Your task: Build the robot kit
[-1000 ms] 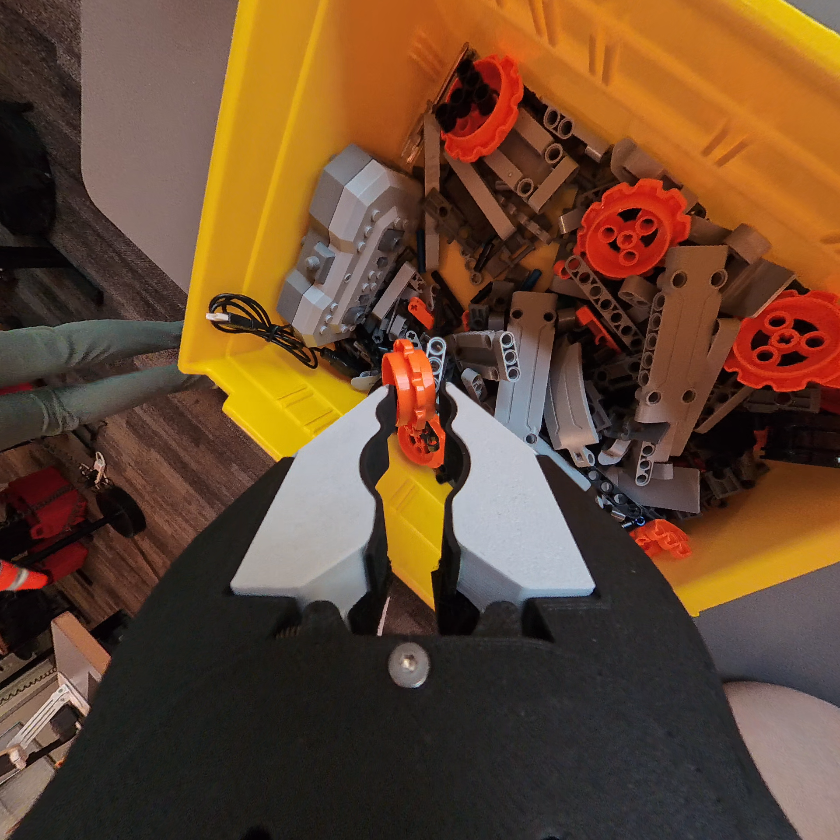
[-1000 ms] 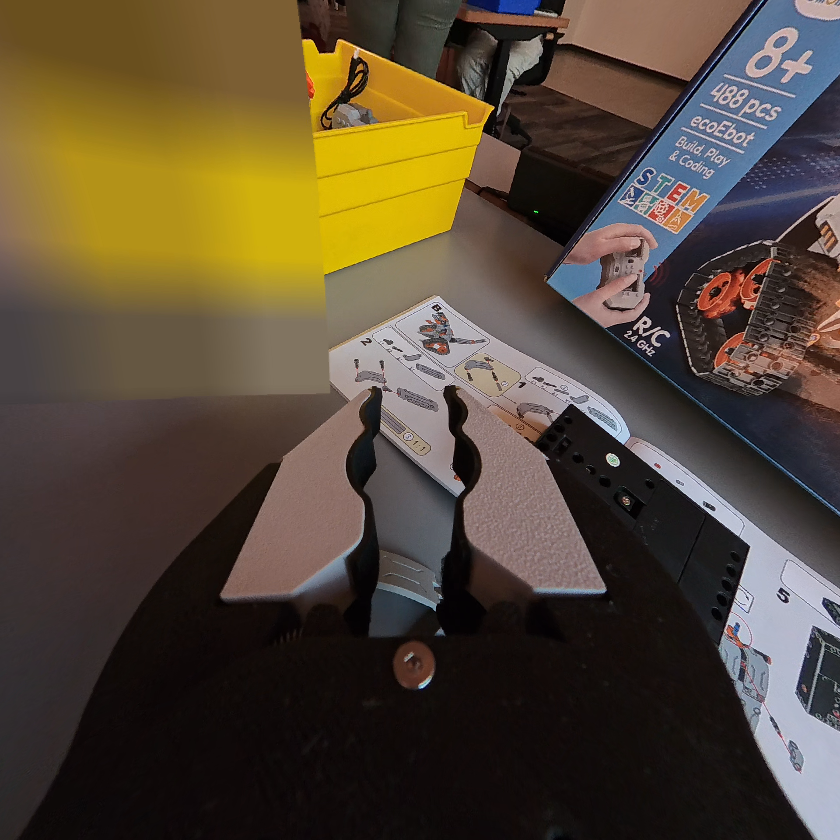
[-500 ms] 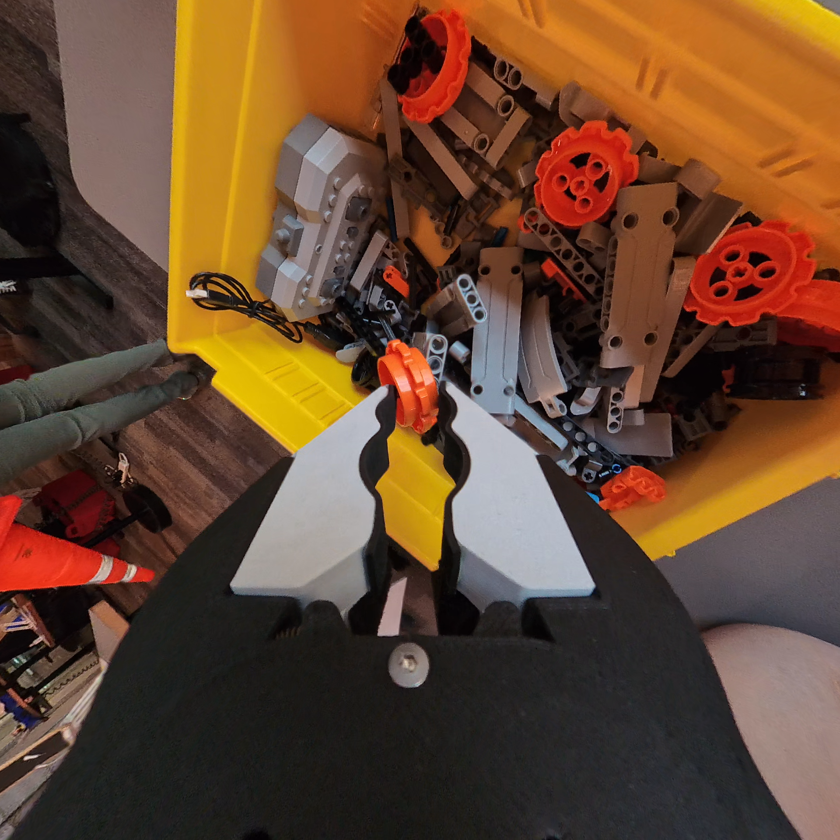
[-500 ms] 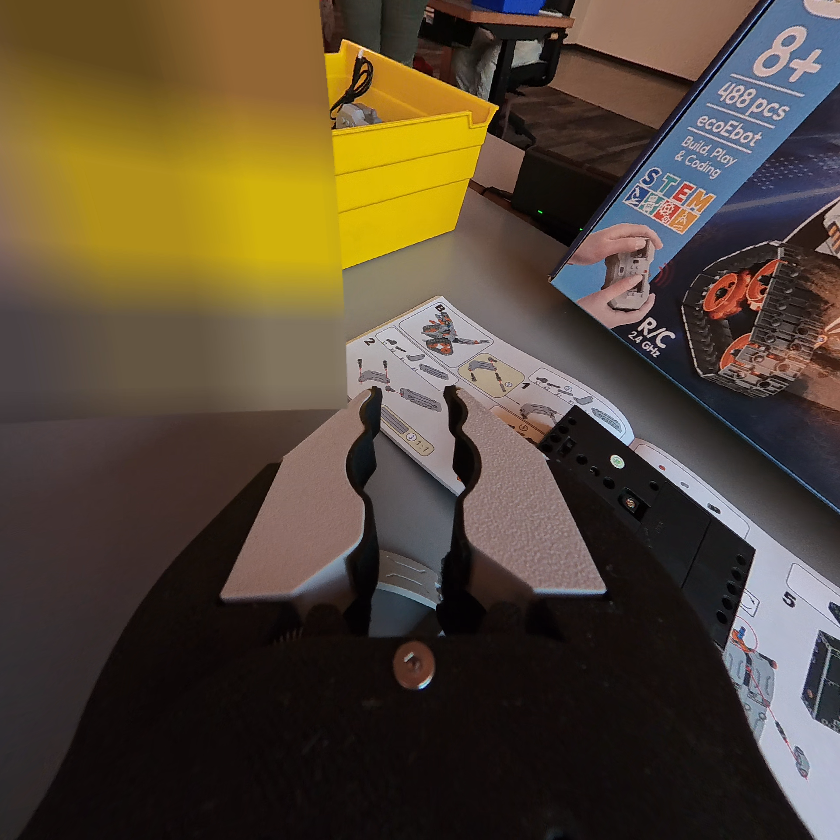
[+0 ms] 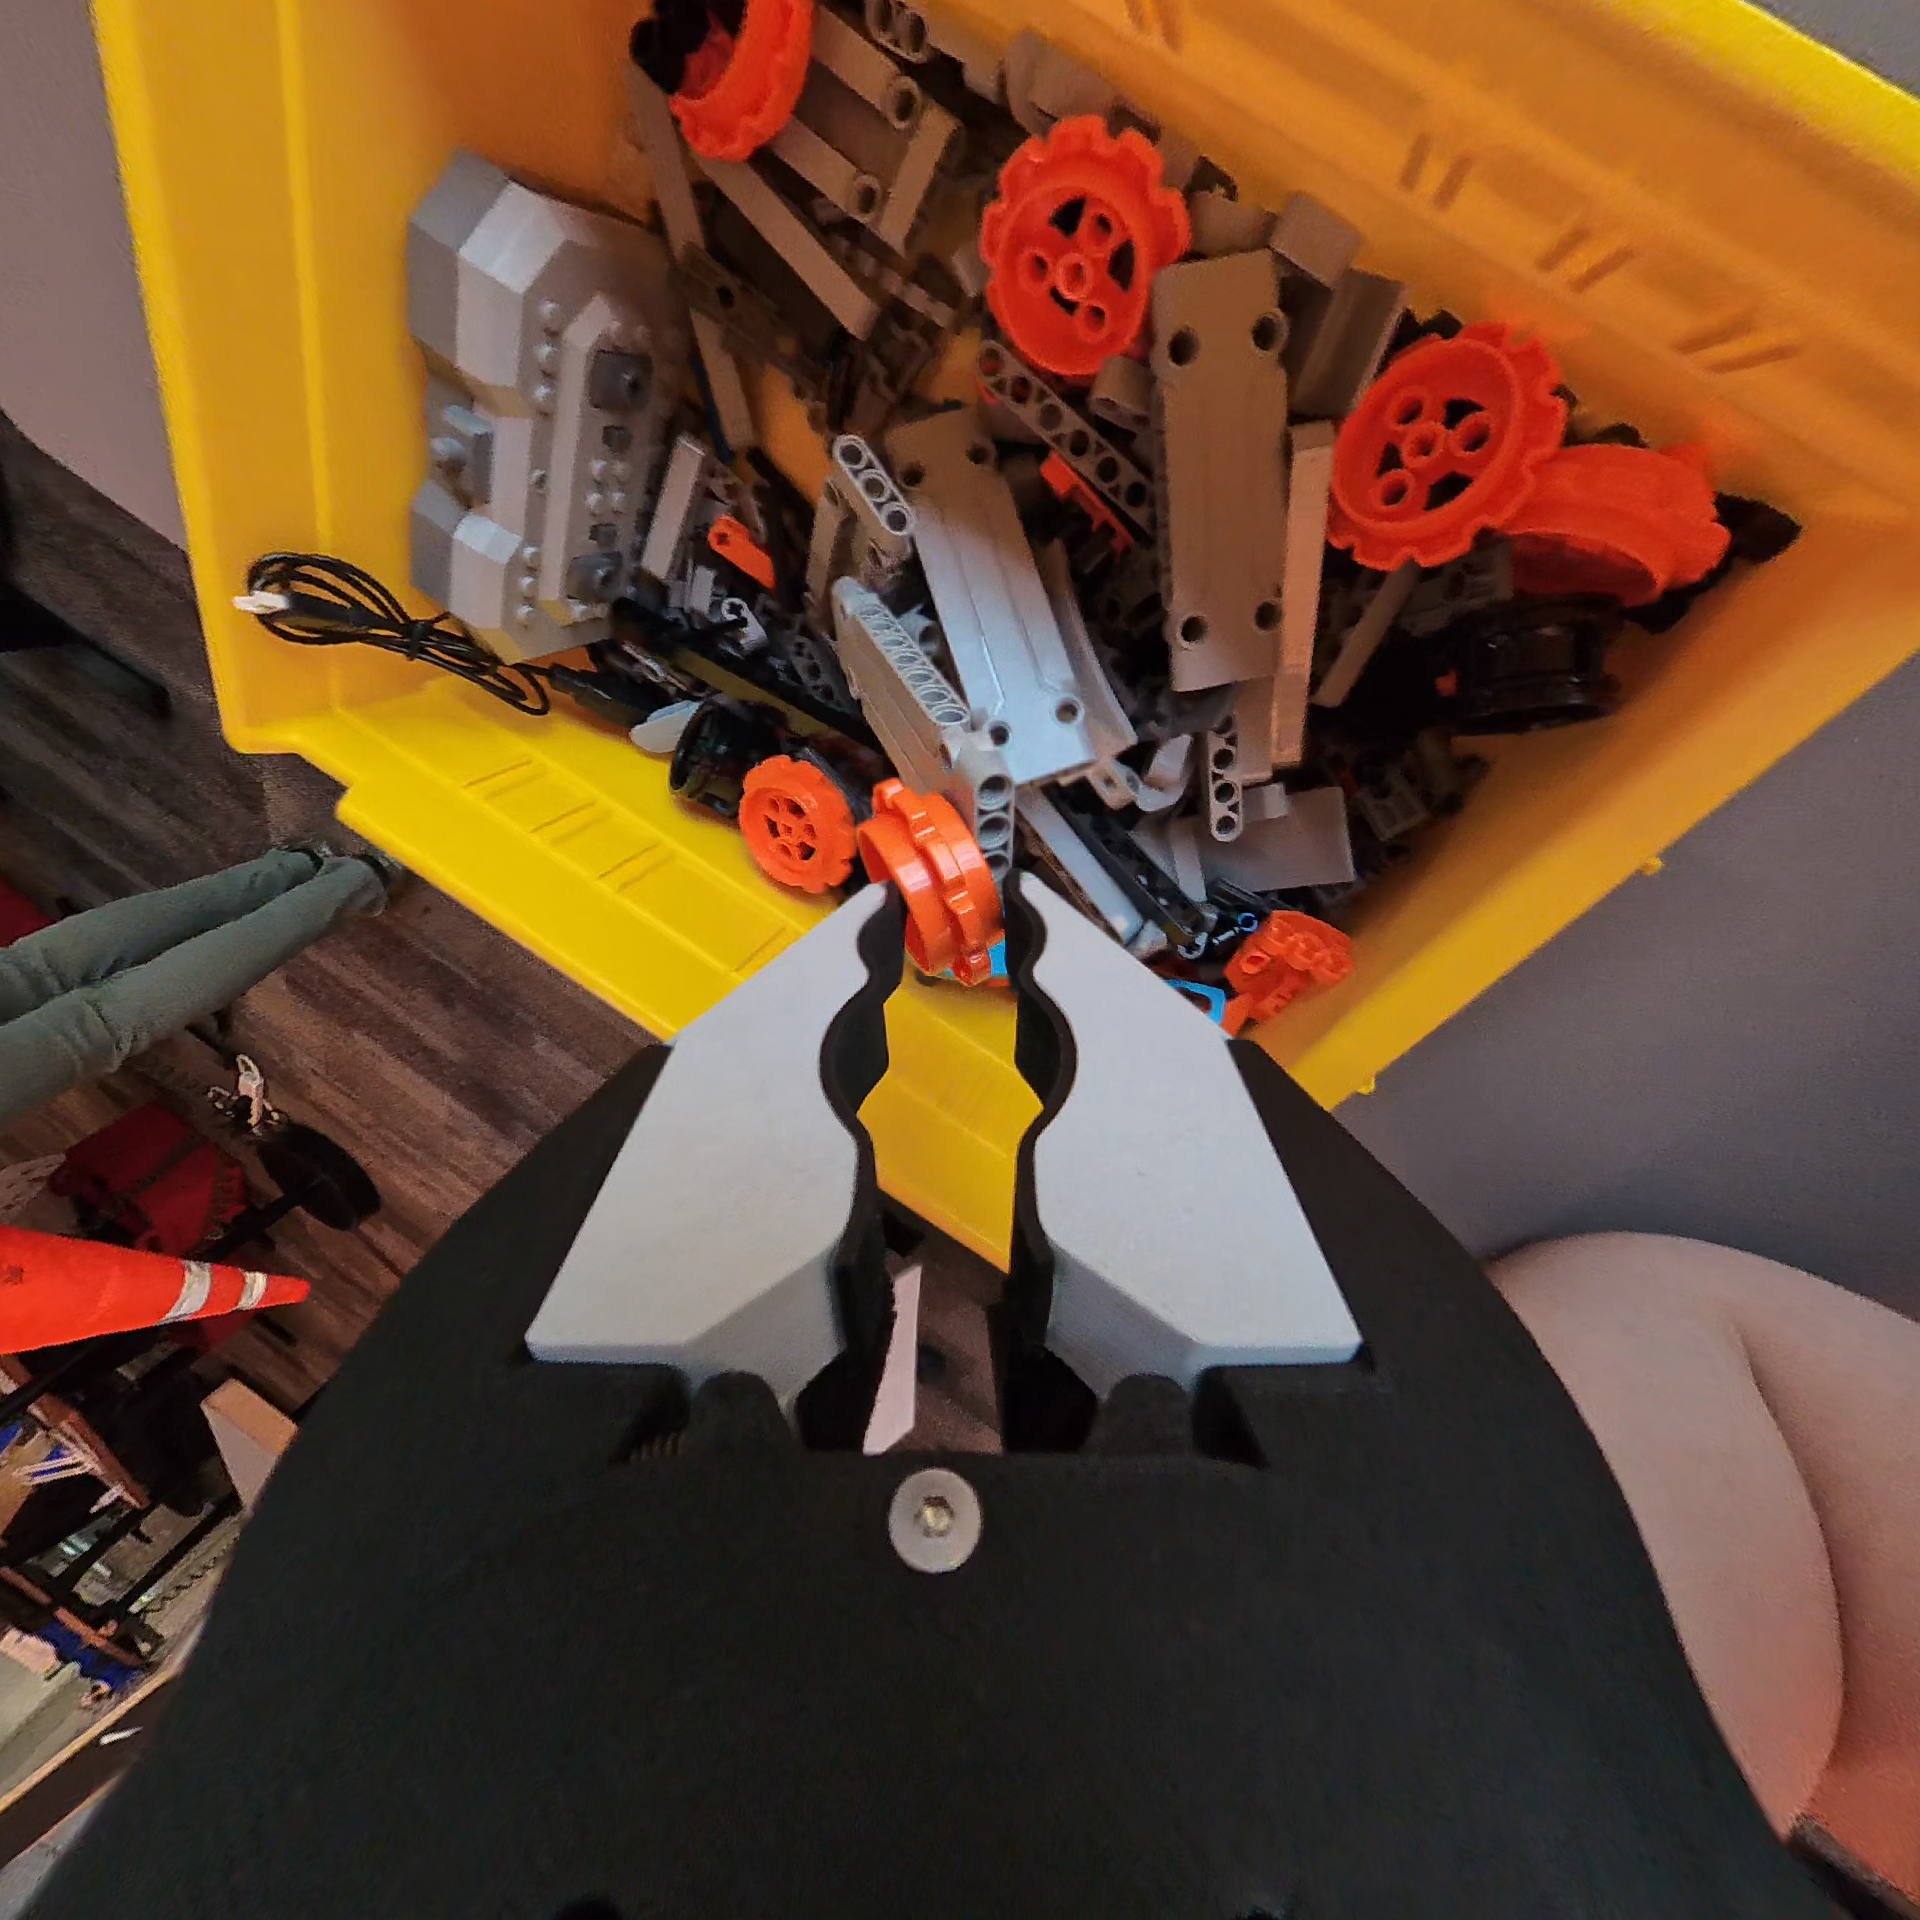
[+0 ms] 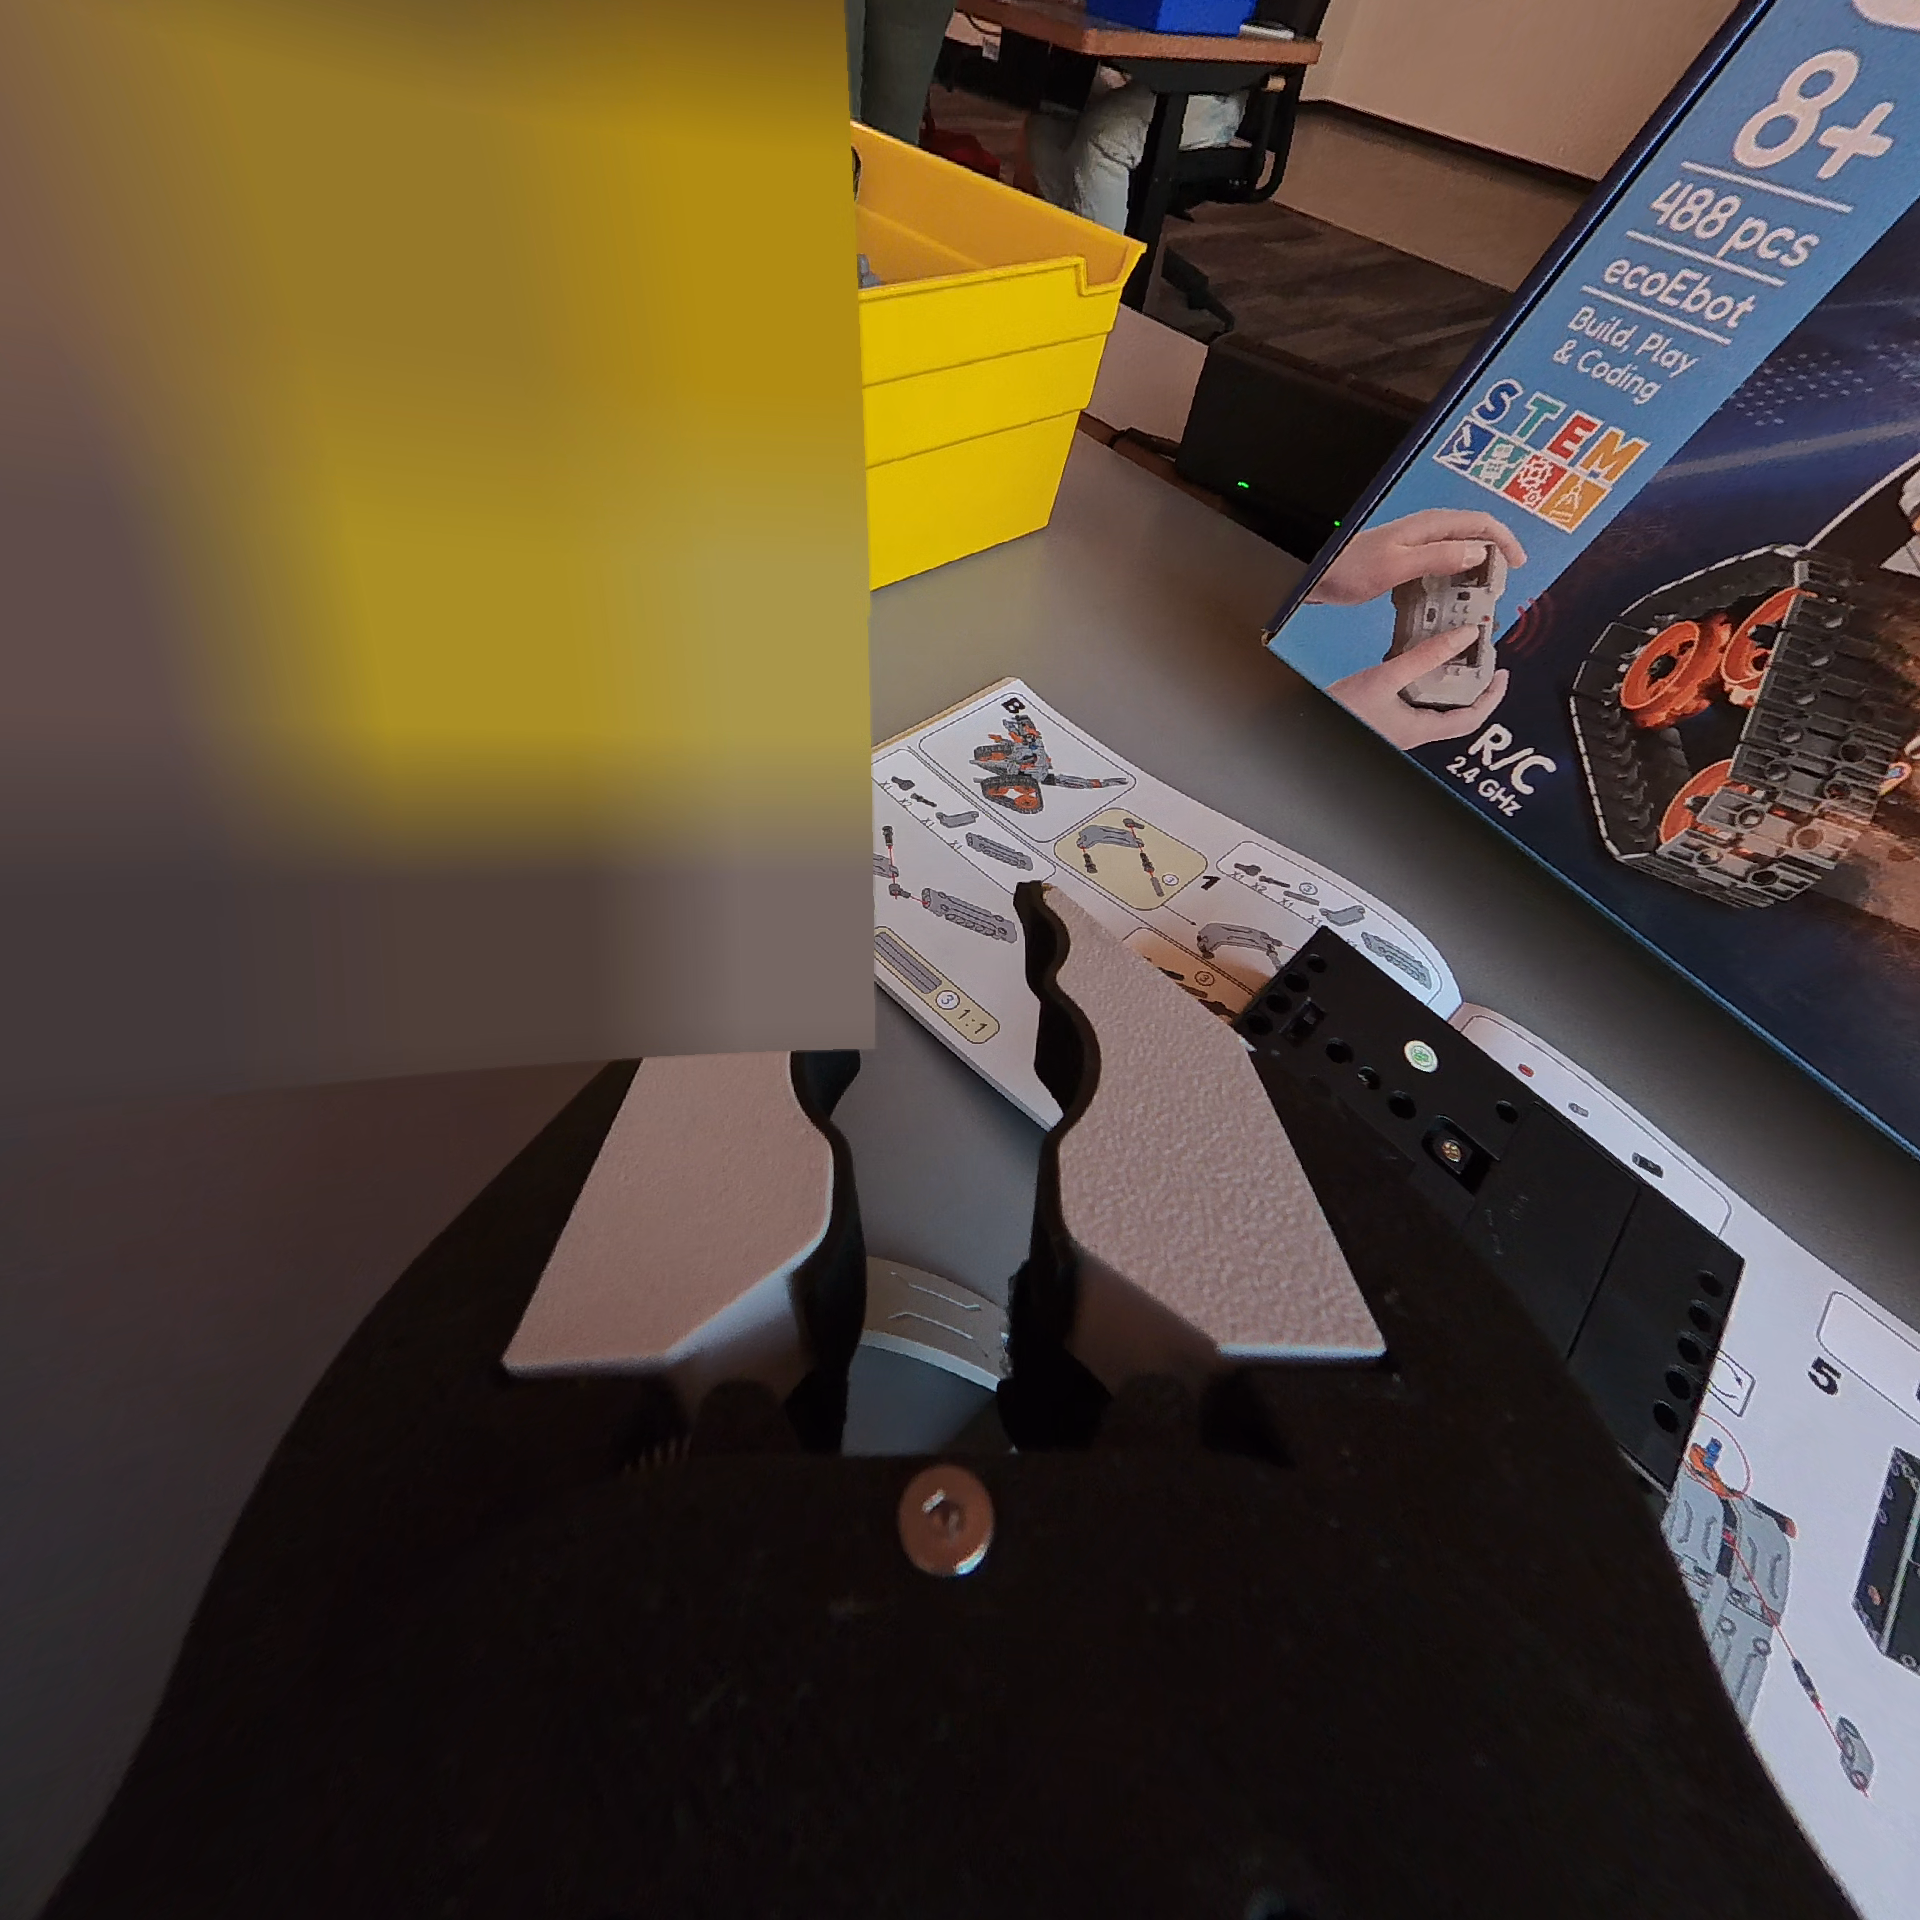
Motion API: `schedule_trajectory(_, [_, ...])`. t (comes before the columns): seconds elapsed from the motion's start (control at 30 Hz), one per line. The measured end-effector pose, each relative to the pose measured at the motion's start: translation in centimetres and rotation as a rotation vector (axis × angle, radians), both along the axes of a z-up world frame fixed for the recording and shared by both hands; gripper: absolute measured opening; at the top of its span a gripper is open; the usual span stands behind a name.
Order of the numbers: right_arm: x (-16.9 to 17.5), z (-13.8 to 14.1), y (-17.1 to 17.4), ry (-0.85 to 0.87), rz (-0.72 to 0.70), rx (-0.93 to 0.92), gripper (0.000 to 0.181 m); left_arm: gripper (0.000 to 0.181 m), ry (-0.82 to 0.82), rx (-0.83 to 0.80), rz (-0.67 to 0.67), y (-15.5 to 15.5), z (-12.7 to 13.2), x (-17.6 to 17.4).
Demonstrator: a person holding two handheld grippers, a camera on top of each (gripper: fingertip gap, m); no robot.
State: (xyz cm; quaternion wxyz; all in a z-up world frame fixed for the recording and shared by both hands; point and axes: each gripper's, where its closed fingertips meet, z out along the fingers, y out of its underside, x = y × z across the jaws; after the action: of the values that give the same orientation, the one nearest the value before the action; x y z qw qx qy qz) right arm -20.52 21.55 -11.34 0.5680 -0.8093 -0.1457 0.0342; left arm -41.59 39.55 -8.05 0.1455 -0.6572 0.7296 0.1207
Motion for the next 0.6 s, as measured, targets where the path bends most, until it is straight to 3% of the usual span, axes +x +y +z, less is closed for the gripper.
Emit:
schedule_trajectory(0.03, [0.0,0.0,0.0,-0.001,0.001,-0.002,0.028,0.017,0.010,-0.005,-0.007,-0.3,-0.1,-0.1])
schedule_trajectory(0.17, [-0.1,-0.1,0.0,-0.004,0.003,-0.003,0.028,0.017,0.029,-0.132,-0.069,-3.0,-0.9,-0.2])
schedule_trajectory(0.3, [-0.1,0.0,0.0,-0.002,0.003,-0.001,0.028,0.017,-0.077,-0.090,-0.035,-1.6,0.2,1.2])
schedule_trajectory(0.37, [-0.1,0.0,0.0,-0.002,0.004,0.000,0.028,0.018,-0.155,-0.048,0.019,0.4,1.0,1.8])
schedule_trajectory(0.43, [-0.1,0.0,0.0,-0.002,0.004,0.000,0.028,0.030,-0.202,0.010,0.114,3.3,1.2,2.3])
schedule_trajectory(0.5, [-0.1,-0.1,0.0,-0.004,0.005,-0.003,0.028,0.036,-0.214,-0.033,0.214,5.2,-0.2,2.8])
schedule_trajectory(0.6, [-0.2,0.0,0.0,-0.007,0.008,0.001,0.028,0.030,-0.199,-0.050,0.361,8.4,-2.5,2.7])
